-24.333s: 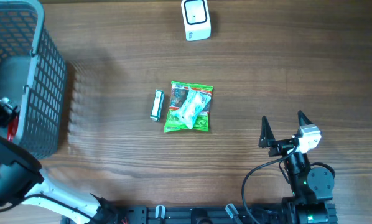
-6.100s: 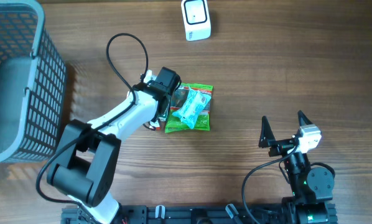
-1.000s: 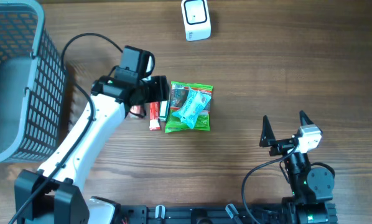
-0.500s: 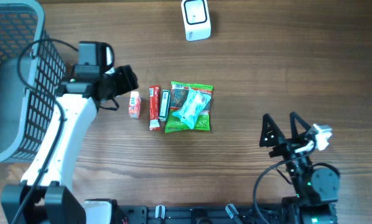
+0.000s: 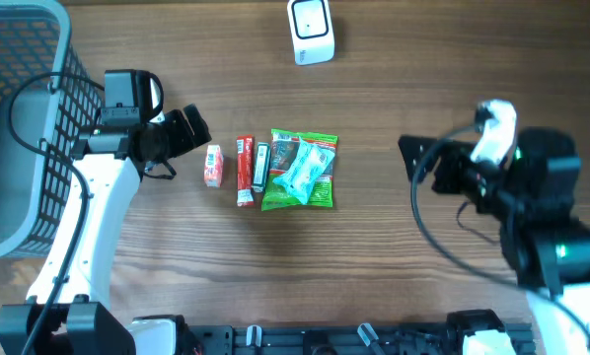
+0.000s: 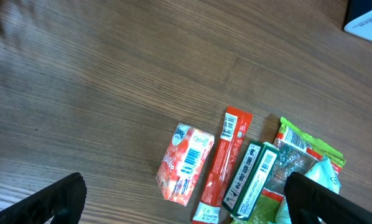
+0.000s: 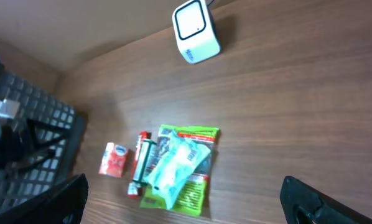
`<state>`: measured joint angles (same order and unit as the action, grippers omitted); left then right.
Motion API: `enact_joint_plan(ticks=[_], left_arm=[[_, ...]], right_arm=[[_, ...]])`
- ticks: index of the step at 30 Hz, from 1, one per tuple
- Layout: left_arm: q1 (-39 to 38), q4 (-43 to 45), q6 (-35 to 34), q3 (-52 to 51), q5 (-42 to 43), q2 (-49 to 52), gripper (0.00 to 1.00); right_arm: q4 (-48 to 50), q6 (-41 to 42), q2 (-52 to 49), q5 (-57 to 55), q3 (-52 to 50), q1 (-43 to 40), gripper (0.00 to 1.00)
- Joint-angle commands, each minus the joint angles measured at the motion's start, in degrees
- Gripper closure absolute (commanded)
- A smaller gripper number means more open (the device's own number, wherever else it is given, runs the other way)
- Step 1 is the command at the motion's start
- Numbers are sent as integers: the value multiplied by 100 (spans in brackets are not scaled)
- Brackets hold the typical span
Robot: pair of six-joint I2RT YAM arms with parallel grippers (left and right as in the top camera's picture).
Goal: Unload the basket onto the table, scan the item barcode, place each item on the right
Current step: 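Move the right gripper over the pale green wipes pack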
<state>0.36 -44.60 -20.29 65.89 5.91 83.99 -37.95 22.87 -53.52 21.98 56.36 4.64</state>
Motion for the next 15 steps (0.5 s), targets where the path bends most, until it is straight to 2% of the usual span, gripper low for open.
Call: enact_joint_plan(ticks=[1, 2, 3, 4, 5, 7, 9, 13, 15], left_arm=[[17, 17, -11, -42, 48, -72, 0], [17, 17, -11, -42, 48, -72, 0], [17, 17, -11, -42, 48, -72, 0], [17, 17, -11, -42, 48, -72, 0], [17, 15, -11, -42, 48, -72, 0], [17, 15, -11, -42, 48, -72, 0], [17, 17, -11, -42, 48, -72, 0], [17, 17, -11, -42, 48, -72, 0], [17, 15, -11, -42, 48, -72, 0]], right_arm=[[63, 422, -699, 603, 210, 26, 0], [61, 415, -852, 883, 210, 26, 5], [85, 415, -1029, 1145, 208, 57, 24], [111, 420, -1161, 1147, 210, 138, 48], [168, 444, -1342, 951, 210, 372, 59], [234, 671, -1626, 450, 208, 909, 61], [295, 1200, -2124, -516, 208, 1825, 52], [883, 1853, -3182, -2046, 210, 3296, 49], [1266, 2076, -3659, -2430, 210, 3681, 47]])
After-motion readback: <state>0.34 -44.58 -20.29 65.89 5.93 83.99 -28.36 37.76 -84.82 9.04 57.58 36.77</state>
